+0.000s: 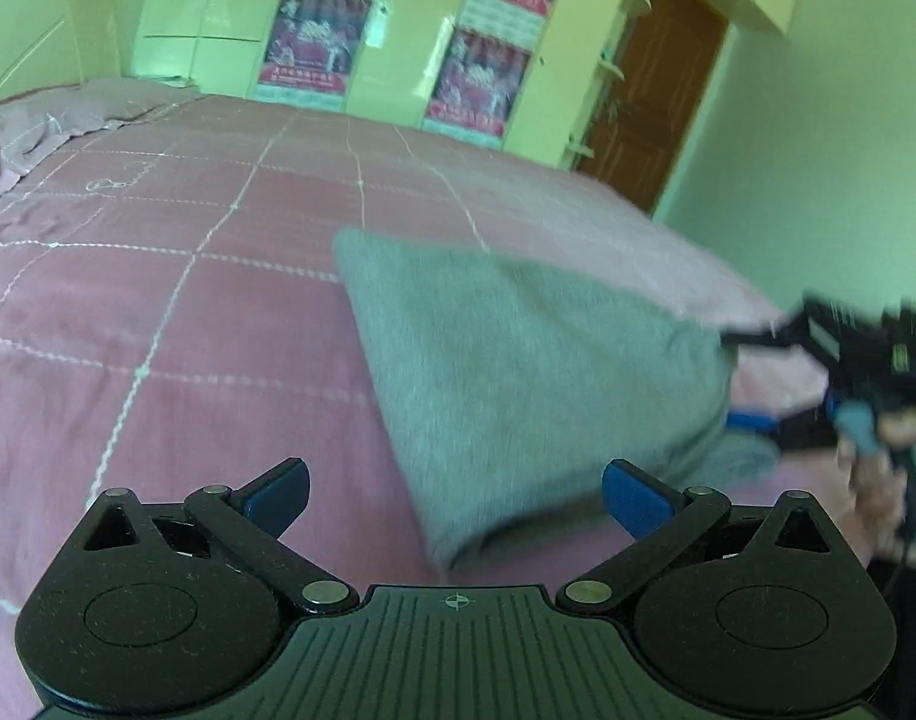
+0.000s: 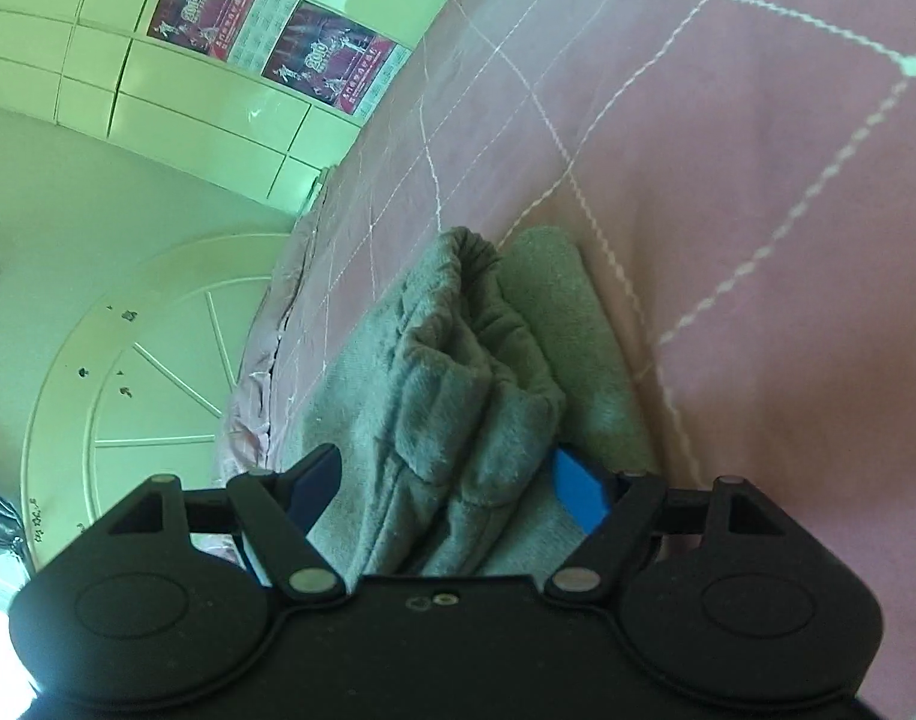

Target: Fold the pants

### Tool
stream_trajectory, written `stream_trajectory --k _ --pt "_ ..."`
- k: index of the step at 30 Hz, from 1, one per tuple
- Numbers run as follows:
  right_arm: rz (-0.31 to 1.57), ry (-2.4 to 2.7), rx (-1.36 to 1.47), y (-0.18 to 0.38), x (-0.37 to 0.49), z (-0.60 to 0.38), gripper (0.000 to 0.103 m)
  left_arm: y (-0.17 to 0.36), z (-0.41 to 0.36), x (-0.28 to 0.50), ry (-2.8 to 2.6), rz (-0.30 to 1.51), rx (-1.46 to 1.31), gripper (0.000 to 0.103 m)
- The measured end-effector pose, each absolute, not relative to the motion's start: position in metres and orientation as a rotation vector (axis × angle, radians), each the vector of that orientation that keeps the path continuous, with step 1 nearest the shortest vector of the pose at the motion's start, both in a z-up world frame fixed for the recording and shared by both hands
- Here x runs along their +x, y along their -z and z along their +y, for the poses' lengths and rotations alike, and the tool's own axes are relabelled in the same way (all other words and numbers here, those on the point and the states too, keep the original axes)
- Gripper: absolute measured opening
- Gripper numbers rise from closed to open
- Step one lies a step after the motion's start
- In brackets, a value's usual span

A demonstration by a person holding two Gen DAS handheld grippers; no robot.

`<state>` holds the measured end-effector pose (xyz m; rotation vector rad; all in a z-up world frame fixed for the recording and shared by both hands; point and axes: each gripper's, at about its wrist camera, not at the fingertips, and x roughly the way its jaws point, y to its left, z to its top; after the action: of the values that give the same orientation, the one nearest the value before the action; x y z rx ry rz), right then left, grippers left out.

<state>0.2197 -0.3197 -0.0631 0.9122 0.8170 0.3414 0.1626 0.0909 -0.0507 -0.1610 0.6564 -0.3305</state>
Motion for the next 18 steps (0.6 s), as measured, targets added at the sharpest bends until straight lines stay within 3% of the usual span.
stream_trajectory --k 1,5,9,10,12,14,16,18 --pt "0.816 -0.321 0.869 0.060 0.220 -0.314 0.037 0.053 0.086 0.163 0.316 0.675 -0.121 0.103" --pt "0.777 -0.310 0.777 0.040 0.218 -0.293 0.031 0.064 0.078 0.177 0.202 0.753 -0.050 0.103" --pt "0.607 -0.415 0.740 -0.007 0.196 -0.279 0.025 0.064 0.106 0.167 0.016 0.659 -0.222 0.103" --pt "0.555 -0.442 0.741 -0.019 0.188 -0.279 0.018 0.063 0.111 0.162 0.003 0.642 -0.243 0.103" --pt "0.468 -0.453 0.725 -0.027 0.165 -0.283 0.018 0.064 0.111 0.158 0.016 0.624 -0.238 0.103" --pt "0.509 -0.381 0.691 -0.004 0.152 -0.288 0.018 0.070 0.106 0.161 0.003 0.654 -0.208 0.103" --pt "0.747 -0.242 0.775 0.057 0.162 -0.303 0.018 0.077 0.111 0.162 0.003 0.677 -0.239 0.103" --pt "0.738 -0.256 0.909 0.079 0.159 -0.319 0.016 0.078 0.108 0.163 0.013 0.681 -0.226 0.103"
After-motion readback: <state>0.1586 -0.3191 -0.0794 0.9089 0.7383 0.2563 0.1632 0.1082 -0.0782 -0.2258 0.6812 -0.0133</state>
